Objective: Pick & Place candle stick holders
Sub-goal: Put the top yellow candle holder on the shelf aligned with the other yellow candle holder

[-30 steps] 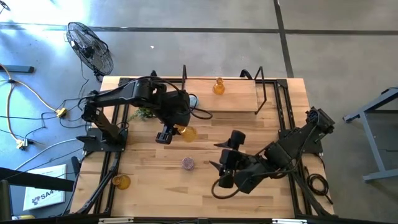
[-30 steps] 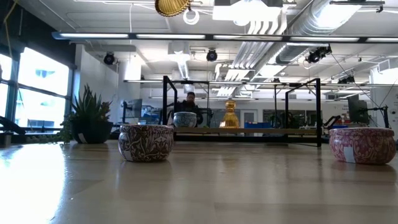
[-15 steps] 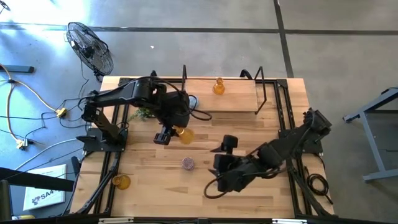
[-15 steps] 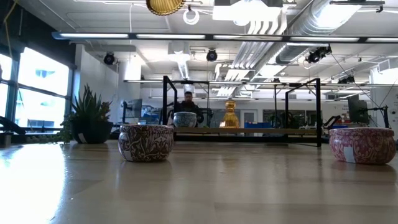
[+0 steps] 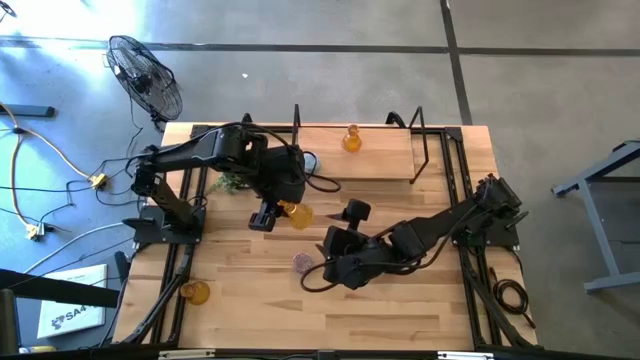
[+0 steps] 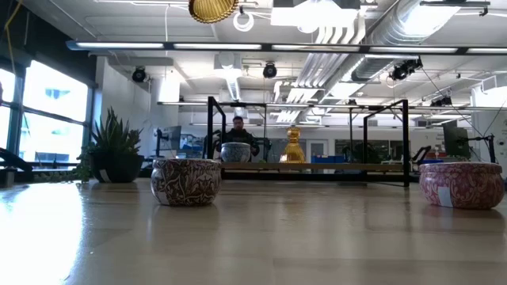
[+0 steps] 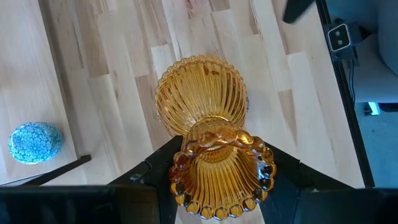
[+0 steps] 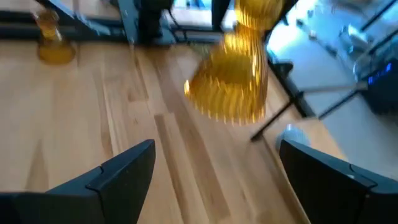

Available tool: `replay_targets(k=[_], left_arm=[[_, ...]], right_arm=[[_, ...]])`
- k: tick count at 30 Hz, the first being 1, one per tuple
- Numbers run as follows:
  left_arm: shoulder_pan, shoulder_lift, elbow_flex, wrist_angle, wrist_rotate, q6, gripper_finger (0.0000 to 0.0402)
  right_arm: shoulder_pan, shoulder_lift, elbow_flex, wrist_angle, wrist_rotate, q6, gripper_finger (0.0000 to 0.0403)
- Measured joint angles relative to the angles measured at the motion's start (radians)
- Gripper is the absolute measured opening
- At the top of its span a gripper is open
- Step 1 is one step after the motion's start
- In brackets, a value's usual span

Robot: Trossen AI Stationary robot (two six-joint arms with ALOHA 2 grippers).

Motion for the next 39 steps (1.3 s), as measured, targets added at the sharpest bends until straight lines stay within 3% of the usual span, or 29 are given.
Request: replay_targets(k=[7, 12, 20, 29, 34, 39], left_arm=[[0.000, 0.000, 0.000, 0.001, 0.012, 0.020, 0.0156], [0.000, 0.000, 0.000, 0.002, 0.043, 0.025, 0.0156], [0.000, 0.000, 0.000, 0.002, 0.059, 0.025, 0.0156], [0.000, 0.000, 0.000, 0.046, 0.021, 0.025, 0.0156], [0.000, 0.000, 0.000, 0.062, 0.003, 0.033, 0.0156], [0.000, 0.000, 0.000, 0.066, -0.007, 0.041, 0.0156]], right_arm=[[-0.020, 0.004, 0.000, 0.145, 0.001, -0.201, 0.0339], [-0.002, 0.005, 0.000, 0.070, 0.012, -0.319, 0.0339], [0.064, 0.037, 0.000, 0.026, 0.198, -0.425, 0.0339], [0.048, 0.030, 0.000, 0.230, 0.214, -0.337, 0.0339], [0.027, 0.029, 0.000, 0.354, 0.106, -0.330, 0.0338], [-0.020, 0.029, 0.000, 0.318, 0.048, -0.210, 0.0338]])
